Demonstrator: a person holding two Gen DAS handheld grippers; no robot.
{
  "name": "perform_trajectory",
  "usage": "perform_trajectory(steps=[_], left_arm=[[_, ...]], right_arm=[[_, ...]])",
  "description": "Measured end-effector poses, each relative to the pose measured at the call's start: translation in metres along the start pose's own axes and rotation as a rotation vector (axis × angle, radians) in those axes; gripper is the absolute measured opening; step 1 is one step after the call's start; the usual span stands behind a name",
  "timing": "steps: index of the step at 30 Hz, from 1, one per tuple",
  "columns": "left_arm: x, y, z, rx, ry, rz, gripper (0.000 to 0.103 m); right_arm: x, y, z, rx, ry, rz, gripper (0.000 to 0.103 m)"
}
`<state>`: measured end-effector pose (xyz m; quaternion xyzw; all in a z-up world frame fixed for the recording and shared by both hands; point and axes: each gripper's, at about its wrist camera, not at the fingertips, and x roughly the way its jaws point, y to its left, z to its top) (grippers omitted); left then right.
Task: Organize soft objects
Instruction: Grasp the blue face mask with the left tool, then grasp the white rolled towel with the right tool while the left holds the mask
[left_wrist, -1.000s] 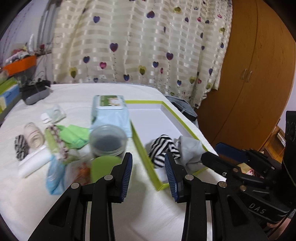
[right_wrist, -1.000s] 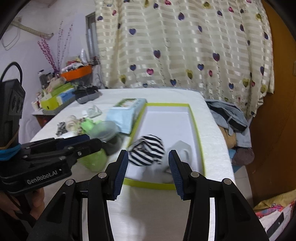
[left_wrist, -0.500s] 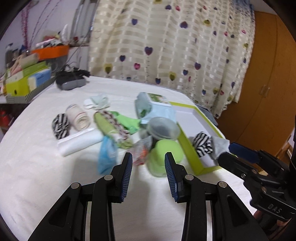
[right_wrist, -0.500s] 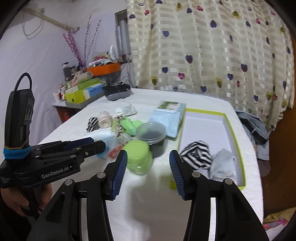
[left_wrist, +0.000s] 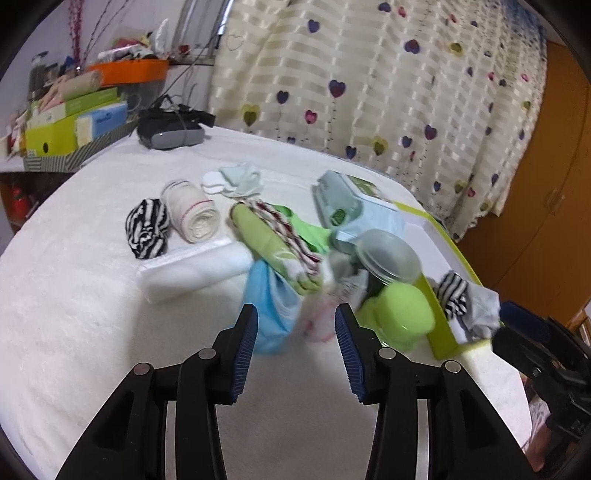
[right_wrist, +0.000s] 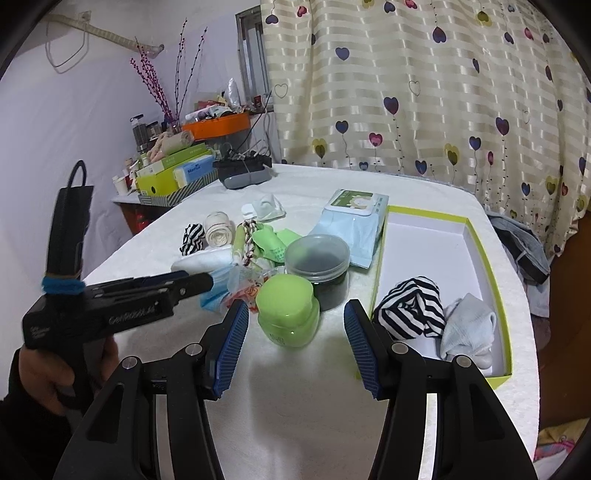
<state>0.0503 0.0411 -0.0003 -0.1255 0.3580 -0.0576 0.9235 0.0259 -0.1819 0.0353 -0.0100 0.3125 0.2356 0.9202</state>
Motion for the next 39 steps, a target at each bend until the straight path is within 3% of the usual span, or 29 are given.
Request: perform_trajectory(steps=[4,13,17,29,39], left_arm=[[0.015,0.010,0.003,-0.020,0.024,0.032,0.043],[0.050,0.016,0.003,-0.037,0.091,0.011,0.043],[0.060,0.019,0.001,-0.053,0.116,0.022,0.027],[0.015,0.040,-0.006,-0.106,0.033,0.010,0.022],[-0.019,0.074,-0.009,-0.159,-0.038,0.019,0.022]], right_arm=[[0.003,0.003,0.002,-0.004,0.006,0.015,0.055],[0.014,0.010,0.005,-0.019,0.030,0.030,0.055],[0.017,0.012,0.008,-0.023,0.034,0.035,0.055],[0.042,0.038,0.028,-0.078,0.045,0.072,0.055],[0.101,0.079,0.041,-0.173,0.147,0.114,0.055]])
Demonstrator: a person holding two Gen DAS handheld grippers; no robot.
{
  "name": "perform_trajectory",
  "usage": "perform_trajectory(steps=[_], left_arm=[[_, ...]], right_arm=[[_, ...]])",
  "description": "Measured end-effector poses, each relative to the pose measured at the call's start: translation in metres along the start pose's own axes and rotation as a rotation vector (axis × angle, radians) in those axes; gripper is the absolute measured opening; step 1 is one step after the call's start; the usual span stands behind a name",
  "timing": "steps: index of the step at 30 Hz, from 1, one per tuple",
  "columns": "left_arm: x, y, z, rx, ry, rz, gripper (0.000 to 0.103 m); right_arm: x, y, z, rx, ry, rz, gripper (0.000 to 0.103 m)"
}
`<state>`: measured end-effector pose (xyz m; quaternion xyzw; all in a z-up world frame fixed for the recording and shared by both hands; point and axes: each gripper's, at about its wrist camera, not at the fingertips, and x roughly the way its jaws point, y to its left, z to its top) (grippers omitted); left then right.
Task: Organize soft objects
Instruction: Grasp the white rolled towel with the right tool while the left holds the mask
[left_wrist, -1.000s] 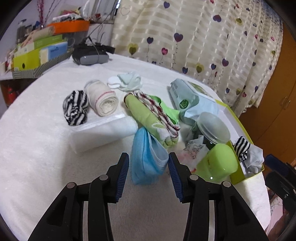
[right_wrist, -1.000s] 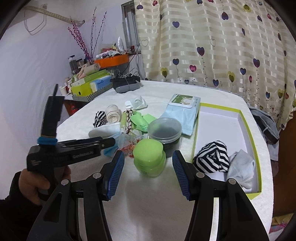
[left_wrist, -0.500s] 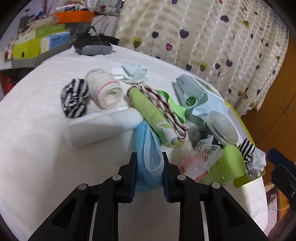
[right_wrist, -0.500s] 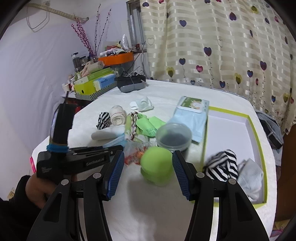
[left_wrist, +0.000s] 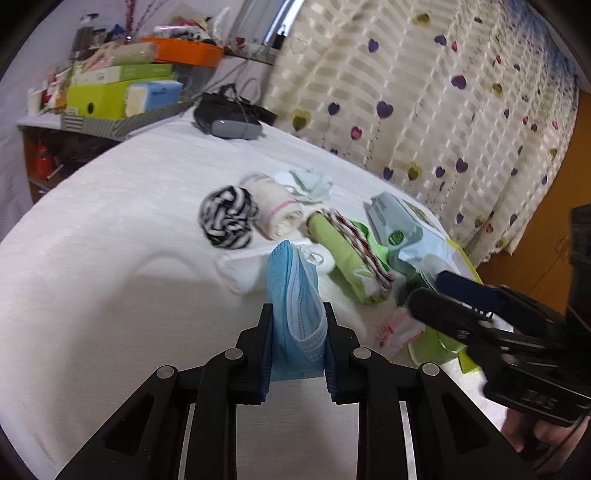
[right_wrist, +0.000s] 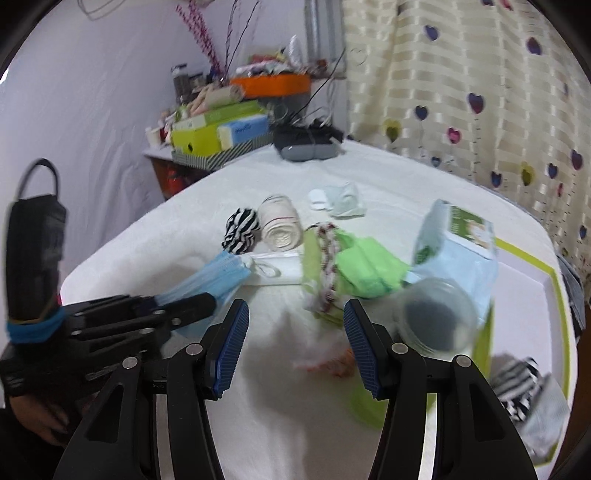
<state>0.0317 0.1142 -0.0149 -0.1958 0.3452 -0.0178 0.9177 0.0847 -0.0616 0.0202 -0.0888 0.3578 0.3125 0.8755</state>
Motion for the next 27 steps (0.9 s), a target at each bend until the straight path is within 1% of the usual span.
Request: perform_trajectory(steps=[3,8,11,15,19,21,24,27], left_arm=[[-0.010,0.013,0.001,-0.019,-0.023,0.008,0.022],[-0.024,0.040,0.007,-0.065,-0.066,0.043,0.022],[-0.029,0.054,0.008,-0.088,-0.078,0.062,0.022],[-0.033,0.064,0.011,-0.103,-0.086,0.069,0.022],[-0.032,0.069,0.012,-0.112,-0.087,0.065,0.022],[-0.030,0.070,0.011,-0.116,-0.084,0.060,0.022],[-0.028,0.072,0.011,-0.122,-0.076,0.055,0.022],[-0.027,0.074,0.010,-0.124,-0.073,0.057,0.022]], right_arm=[[0.016,0.008,0.006,-0.019,0.021,0.031,0.055],[0.038,0.026,0.017,-0.065,0.043,0.072,0.055],[0.051,0.038,0.024,-0.123,0.055,0.072,0.055],[0.066,0.053,0.026,-0.227,0.097,0.039,0.055],[0.084,0.068,0.021,-0.387,0.150,-0.057,0.055],[0.091,0.073,0.019,-0.446,0.173,-0.089,0.055],[0.102,0.078,0.019,-0.498,0.192,-0.127,0.055],[0.116,0.082,0.017,-0.549,0.230,-0.157,0.055]])
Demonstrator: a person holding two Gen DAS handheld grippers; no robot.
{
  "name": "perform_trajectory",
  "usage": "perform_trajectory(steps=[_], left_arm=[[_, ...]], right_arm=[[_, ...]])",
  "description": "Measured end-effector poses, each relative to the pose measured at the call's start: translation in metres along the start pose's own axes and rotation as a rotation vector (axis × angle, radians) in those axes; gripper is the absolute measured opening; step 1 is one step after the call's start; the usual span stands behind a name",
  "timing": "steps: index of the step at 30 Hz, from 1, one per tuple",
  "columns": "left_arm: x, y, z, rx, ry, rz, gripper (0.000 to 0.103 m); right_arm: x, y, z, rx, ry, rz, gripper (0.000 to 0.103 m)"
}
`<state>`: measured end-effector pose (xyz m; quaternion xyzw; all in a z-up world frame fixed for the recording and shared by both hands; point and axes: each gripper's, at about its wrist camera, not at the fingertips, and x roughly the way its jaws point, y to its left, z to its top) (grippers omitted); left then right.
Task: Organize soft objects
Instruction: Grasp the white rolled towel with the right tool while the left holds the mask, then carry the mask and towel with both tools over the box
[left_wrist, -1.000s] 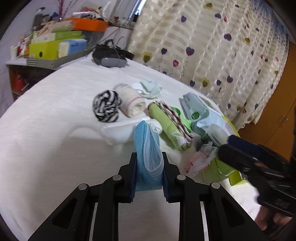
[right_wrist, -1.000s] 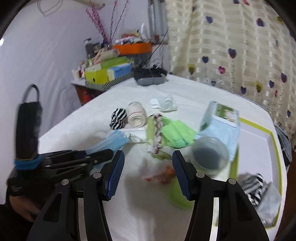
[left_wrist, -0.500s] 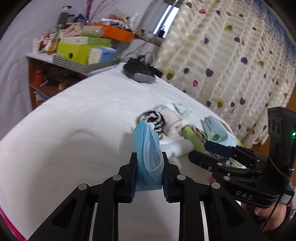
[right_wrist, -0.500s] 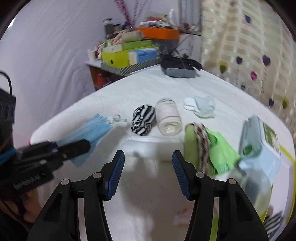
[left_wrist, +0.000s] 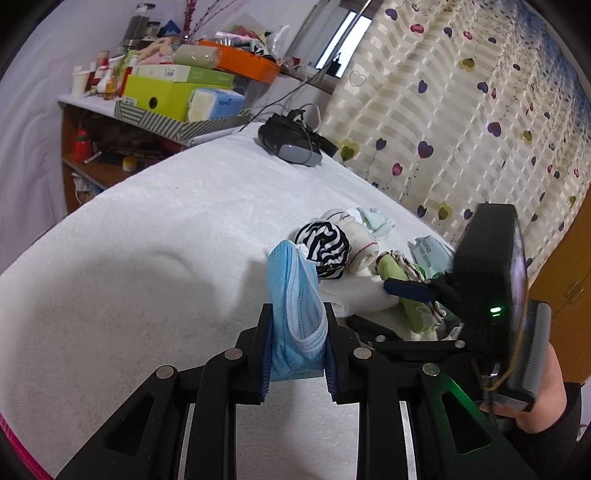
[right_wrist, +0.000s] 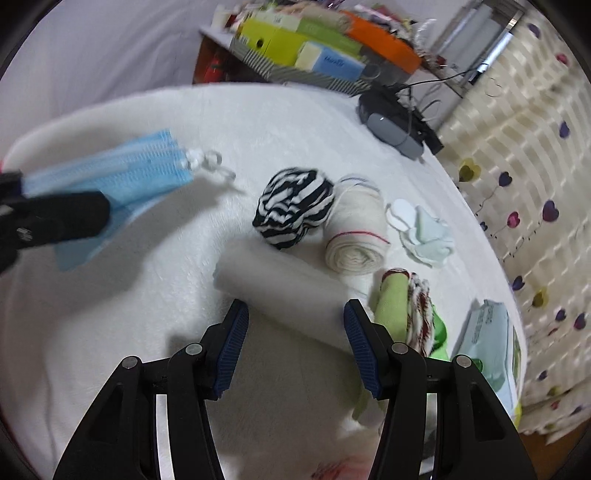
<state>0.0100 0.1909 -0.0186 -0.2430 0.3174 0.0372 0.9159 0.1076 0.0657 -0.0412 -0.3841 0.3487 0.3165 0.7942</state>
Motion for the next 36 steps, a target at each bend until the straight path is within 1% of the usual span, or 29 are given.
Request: perform_trajectory(steps=[3,6,7,12,15,24,26,30,36], left_arm=[[0.002,0.001,0.000,-0.001,0.007,0.004,0.022],[0.002,0.001,0.000,0.000,0.009,0.007,0.022],[0.002,0.001,0.000,-0.002,0.009,0.008,0.022],[-0.001,-0.003,-0.002,0.004,0.003,0.011,0.022],[-0.006,-0.009,-0.002,0.017,-0.008,0.003,0.022],[-0.022,-0.036,-0.003,0.060,-0.040,-0.021,0.022],[-0.025,-0.046,-0.003,0.080,-0.044,-0.031,0.022],[-0.030,-0.068,-0.006,0.116,-0.047,-0.053,0.022],[-0.035,-0.105,-0.011,0.176,-0.049,-0.089,0.022]], right_arm=[[0.003,-0.003,0.005,0.022,-0.002,0.014,0.055],[0.005,-0.010,0.007,0.071,-0.003,0.039,0.039],[0.004,-0.013,0.007,0.084,-0.008,0.040,0.032],[-0.018,-0.023,0.004,0.181,-0.091,0.103,0.022],[-0.038,-0.028,-0.002,0.236,-0.161,0.166,0.021],[-0.086,-0.043,-0.026,0.345,-0.288,0.233,0.020],[-0.099,-0.047,-0.035,0.373,-0.318,0.238,0.020],[-0.117,-0.056,-0.052,0.423,-0.350,0.239,0.020],[-0.142,-0.070,-0.081,0.490,-0.386,0.204,0.020]])
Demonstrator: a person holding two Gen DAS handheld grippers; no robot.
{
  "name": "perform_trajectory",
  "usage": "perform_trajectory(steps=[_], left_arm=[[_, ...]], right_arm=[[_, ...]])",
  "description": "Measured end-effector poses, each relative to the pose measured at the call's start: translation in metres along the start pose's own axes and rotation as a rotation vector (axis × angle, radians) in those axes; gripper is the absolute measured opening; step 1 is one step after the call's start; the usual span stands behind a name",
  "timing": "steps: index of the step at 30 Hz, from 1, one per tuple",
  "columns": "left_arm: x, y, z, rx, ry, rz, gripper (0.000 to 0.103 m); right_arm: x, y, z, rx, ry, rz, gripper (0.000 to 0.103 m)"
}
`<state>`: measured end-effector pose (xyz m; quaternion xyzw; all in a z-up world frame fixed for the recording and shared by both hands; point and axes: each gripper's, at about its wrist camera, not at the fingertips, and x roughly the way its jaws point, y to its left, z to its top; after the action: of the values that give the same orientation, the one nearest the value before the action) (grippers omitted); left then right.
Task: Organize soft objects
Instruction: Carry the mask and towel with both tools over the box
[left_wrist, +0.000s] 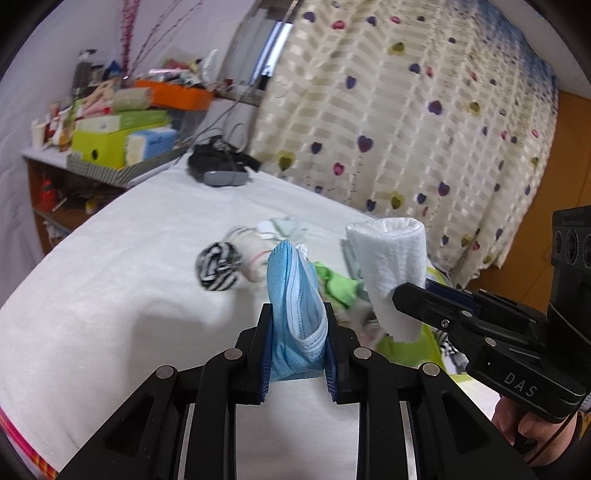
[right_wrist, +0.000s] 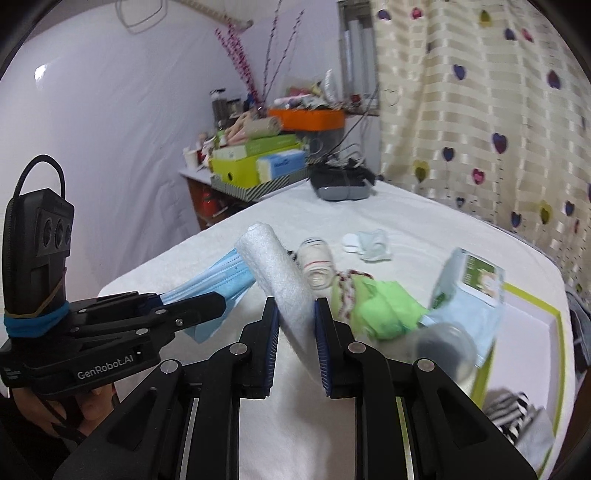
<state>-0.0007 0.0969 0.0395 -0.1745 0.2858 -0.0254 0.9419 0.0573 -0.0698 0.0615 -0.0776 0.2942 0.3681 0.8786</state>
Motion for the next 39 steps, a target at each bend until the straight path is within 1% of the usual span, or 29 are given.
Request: perform_trajectory(steps=[9,16,27,39], left_arm=[[0.003,-0.054,-0.002,0.087,0.012,-0.058,0.022],[0.011,-0.090,-0.005,0.147,0.032,-0.099,0.022],[0.025,-0.133,-0.006,0.220,0.060,-0.146,0.022],[0.050,-0.174,-0.009,0.277,0.093,-0.175,0.022]], right_arm=[[-0.046,-0.036,-0.019,0.084,-0.043,-0.084,0.020],[-0.071,-0.057,-0.032,0.132,-0.068,-0.137,0.020],[-0.095,-0.086,-0.045,0.181,-0.094,-0.187,0.020],[-0.121,-0.134,-0.064,0.271,-0.116,-0.258,0.020]])
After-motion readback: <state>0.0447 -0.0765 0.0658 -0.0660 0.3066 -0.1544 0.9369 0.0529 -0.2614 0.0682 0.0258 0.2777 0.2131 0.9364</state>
